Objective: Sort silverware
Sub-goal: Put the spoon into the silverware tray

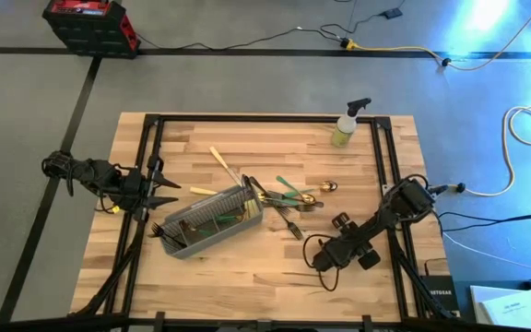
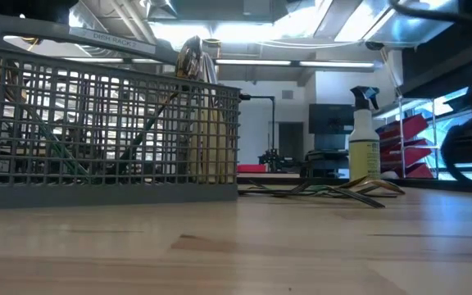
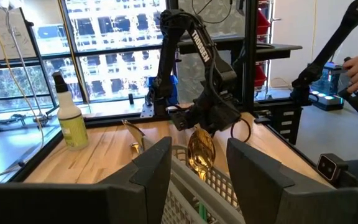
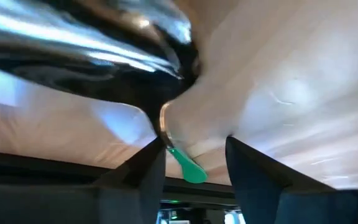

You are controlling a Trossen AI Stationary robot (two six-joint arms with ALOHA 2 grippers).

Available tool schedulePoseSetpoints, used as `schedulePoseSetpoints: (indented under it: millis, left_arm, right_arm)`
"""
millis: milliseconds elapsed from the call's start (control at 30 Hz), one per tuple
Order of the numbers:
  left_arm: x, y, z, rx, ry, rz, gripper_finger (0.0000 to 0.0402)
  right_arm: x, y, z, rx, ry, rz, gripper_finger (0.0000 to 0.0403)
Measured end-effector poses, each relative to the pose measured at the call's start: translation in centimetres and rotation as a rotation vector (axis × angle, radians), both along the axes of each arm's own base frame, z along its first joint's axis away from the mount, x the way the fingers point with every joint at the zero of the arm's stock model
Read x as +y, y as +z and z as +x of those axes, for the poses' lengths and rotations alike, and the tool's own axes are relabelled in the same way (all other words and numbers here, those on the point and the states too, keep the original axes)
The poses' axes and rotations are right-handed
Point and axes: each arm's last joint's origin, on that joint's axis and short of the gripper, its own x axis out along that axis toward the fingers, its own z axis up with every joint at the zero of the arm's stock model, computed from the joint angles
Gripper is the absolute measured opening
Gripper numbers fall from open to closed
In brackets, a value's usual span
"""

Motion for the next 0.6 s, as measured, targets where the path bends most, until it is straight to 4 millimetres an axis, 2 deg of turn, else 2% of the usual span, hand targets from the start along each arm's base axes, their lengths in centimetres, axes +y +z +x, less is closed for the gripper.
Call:
schedulePoseSetpoints:
  millis: [400, 600]
  left_arm:
    - [0.0, 0.0, 0.0, 0.000, 0.000, 0.000, 0.0140]
    - [0.0, 0.0, 0.0, 0.000, 0.000, -0.001, 0.0140]
  right_arm:
    - [1.4, 0.0, -0.6, -0.010, 0.031, 0.044, 0.0013]
    - [2.0, 0.4, 0.1, -0.050, 0.000, 0.058, 0.0009]
